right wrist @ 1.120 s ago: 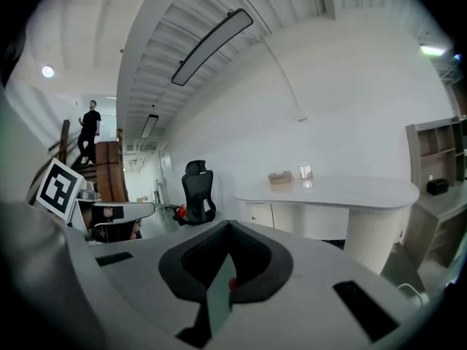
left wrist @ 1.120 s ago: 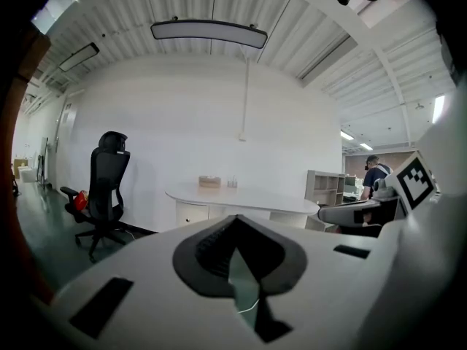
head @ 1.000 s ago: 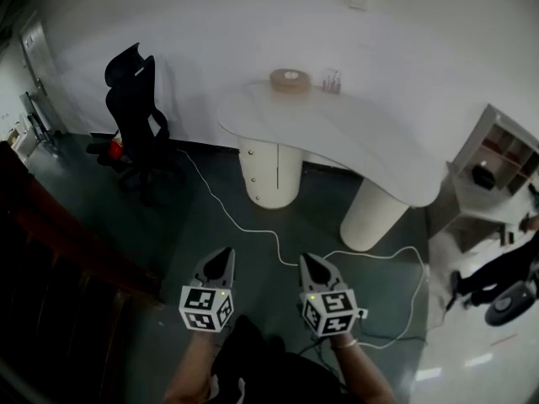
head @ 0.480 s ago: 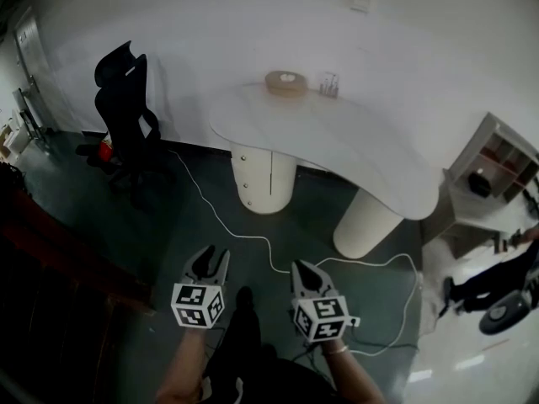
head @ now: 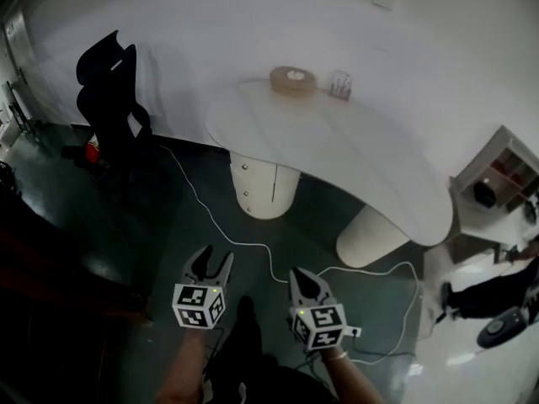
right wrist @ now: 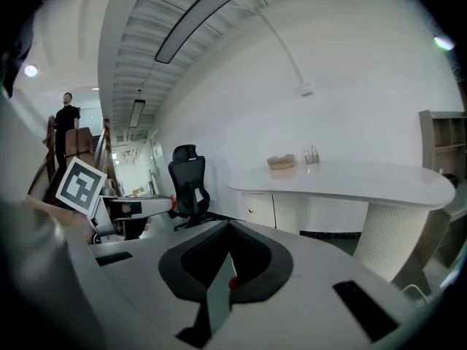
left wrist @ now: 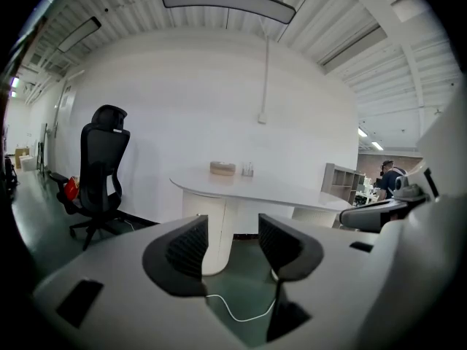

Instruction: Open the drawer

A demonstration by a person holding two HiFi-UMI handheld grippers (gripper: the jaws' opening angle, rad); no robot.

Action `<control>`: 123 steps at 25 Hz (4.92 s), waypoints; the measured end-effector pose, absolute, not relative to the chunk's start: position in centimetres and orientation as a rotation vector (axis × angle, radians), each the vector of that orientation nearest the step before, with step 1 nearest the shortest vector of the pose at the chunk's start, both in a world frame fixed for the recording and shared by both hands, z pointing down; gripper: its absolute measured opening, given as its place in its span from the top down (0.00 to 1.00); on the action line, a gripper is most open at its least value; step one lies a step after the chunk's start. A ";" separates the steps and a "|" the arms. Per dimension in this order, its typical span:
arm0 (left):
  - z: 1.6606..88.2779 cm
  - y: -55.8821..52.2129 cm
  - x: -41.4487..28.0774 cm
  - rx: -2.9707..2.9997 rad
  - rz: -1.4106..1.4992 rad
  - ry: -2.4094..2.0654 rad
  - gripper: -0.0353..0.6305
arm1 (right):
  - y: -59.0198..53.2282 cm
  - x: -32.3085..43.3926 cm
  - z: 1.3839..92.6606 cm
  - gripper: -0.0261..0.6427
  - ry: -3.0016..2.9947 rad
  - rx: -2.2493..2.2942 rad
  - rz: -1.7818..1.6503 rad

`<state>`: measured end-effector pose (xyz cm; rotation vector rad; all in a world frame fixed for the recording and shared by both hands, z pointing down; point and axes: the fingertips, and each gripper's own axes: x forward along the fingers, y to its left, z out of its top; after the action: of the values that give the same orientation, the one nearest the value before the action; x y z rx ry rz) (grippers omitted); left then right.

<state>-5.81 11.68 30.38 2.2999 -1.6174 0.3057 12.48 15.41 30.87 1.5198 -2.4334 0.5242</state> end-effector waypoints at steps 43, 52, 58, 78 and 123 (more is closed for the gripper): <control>51.7 -16.5 -8.4 2.231 0.474 -1.483 0.64 | -8.5 5.4 48.8 0.96 -2.256 1.399 0.669; 59.8 -19.2 -7.8 2.250 0.477 -1.503 0.64 | -10.7 4.7 56.8 0.96 -2.274 1.358 0.588; 64.4 -20.9 -7.7 2.234 0.496 -1.509 0.64 | -11.4 4.9 60.3 0.96 -2.280 1.345 0.556; 75.5 -29.4 -6.2 2.231 0.615 -1.435 0.64 | -17.3 5.7 67.6 0.96 -2.306 1.405 0.489; 79.3 -23.5 -9.7 2.088 0.870 -1.355 0.79 | -12.1 5.4 67.6 0.96 -2.237 1.394 0.656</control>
<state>-9.70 -23.53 79.31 2.0885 -1.3546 0.8699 5.38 -12.07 67.61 1.3942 -2.2369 0.6564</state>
